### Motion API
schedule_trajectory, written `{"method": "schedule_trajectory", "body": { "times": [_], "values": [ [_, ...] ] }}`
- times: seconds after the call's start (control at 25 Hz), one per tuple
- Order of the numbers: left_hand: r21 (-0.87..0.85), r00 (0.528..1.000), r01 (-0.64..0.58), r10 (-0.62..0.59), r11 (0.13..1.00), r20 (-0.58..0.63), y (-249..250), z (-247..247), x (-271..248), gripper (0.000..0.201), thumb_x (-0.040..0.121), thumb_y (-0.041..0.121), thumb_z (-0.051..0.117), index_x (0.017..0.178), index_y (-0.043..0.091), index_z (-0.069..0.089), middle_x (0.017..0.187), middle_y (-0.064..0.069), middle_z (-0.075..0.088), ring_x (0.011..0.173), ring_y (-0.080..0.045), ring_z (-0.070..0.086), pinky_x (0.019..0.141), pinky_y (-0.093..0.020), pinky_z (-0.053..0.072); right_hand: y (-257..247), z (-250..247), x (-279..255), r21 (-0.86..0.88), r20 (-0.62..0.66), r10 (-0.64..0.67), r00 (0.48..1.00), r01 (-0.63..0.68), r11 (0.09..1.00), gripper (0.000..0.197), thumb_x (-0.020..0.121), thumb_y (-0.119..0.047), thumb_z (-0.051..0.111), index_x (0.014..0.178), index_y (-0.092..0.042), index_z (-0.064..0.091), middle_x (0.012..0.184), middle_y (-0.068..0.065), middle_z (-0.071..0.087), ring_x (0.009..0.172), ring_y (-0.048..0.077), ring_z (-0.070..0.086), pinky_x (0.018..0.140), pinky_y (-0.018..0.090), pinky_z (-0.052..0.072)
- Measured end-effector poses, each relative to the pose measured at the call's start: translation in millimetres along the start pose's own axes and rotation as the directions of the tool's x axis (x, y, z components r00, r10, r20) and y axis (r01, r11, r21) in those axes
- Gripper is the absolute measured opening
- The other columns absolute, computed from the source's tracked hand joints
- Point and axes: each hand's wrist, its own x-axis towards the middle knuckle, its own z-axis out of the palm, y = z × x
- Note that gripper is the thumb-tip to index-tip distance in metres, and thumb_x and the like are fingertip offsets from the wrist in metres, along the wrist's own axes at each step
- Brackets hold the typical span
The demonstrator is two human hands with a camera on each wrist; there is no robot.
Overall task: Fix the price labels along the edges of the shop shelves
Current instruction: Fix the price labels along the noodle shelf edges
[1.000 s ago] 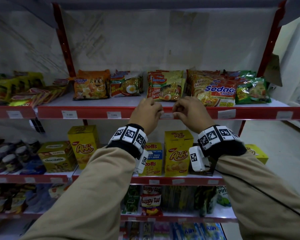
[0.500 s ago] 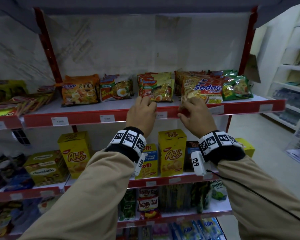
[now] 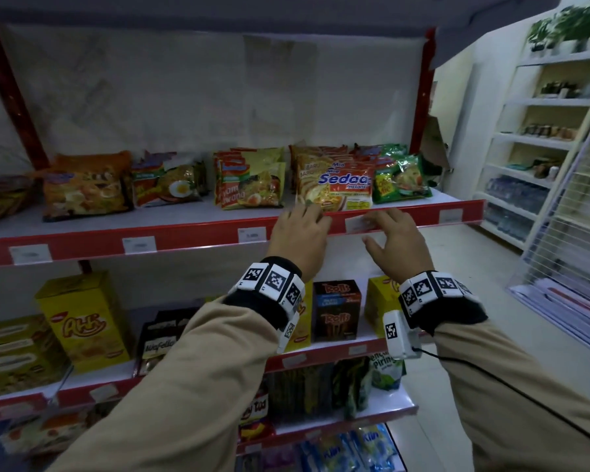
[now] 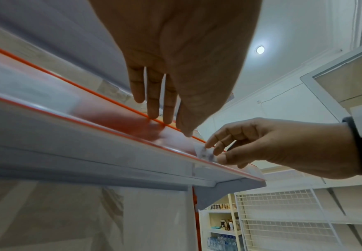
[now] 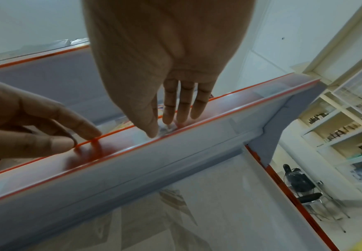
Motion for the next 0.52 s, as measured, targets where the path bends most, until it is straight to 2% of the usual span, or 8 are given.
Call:
{"method": "schedule_trajectory", "body": {
  "times": [0.12, 0.2, 0.32, 0.52],
  "values": [
    [-0.023, 1.0, 0.024, -0.024, 0.999, 0.004, 20.2, 6.8, 8.4, 0.039, 0.09, 0.016, 0.05, 0.129, 0.017, 0.049, 0.132, -0.005, 0.043, 0.119, -0.027, 0.04, 0.092, -0.038, 0.039, 11.0, -3.9, 1.3, -0.046, -0.033, -0.04, 0.999, 0.038, 0.998, 0.042, 0.08, -0.017, 0.066, 0.122, -0.017, 0.059, 0.116, 0.01, 0.054, 0.108, 0.031, 0.046, 0.084, 0.04, 0.045],
    [-0.04, 0.998, 0.06, -0.06, 0.997, -0.001, 27.4, 10.1, 10.9, 0.044, 0.088, 0.012, 0.051, 0.131, 0.015, 0.048, 0.133, -0.006, 0.042, 0.118, -0.028, 0.04, 0.09, -0.038, 0.039, 16.0, -3.5, 0.6, -0.154, -0.051, -0.105, 0.993, 0.096, 0.983, 0.044, 0.078, -0.018, 0.067, 0.122, -0.016, 0.059, 0.119, 0.013, 0.053, 0.106, 0.034, 0.047, 0.086, 0.043, 0.045],
    [-0.016, 0.995, 0.095, -0.095, 0.995, -0.02, 32.0, 13.5, 10.8, 0.044, 0.086, 0.012, 0.051, 0.13, 0.015, 0.049, 0.131, -0.005, 0.044, 0.116, -0.027, 0.041, 0.087, -0.037, 0.04, 21.3, 1.1, -1.2, -0.271, -0.036, -0.124, 0.992, 0.109, 0.956, 0.046, 0.08, -0.031, 0.067, 0.123, -0.018, 0.058, 0.123, 0.016, 0.05, 0.107, 0.037, 0.047, 0.086, 0.046, 0.043],
    [0.014, 0.99, 0.123, -0.122, 0.992, -0.071, 34.8, 17.1, 13.8, 0.039, 0.086, 0.016, 0.051, 0.125, 0.017, 0.053, 0.127, -0.004, 0.048, 0.111, -0.026, 0.046, 0.085, -0.037, 0.039, 23.0, 0.7, 12.9, -0.216, -0.058, -0.143, 0.988, 0.127, 0.968, 0.044, 0.083, -0.045, 0.064, 0.115, -0.015, 0.059, 0.117, 0.015, 0.049, 0.108, 0.034, 0.046, 0.083, 0.043, 0.044]
  ]
}}
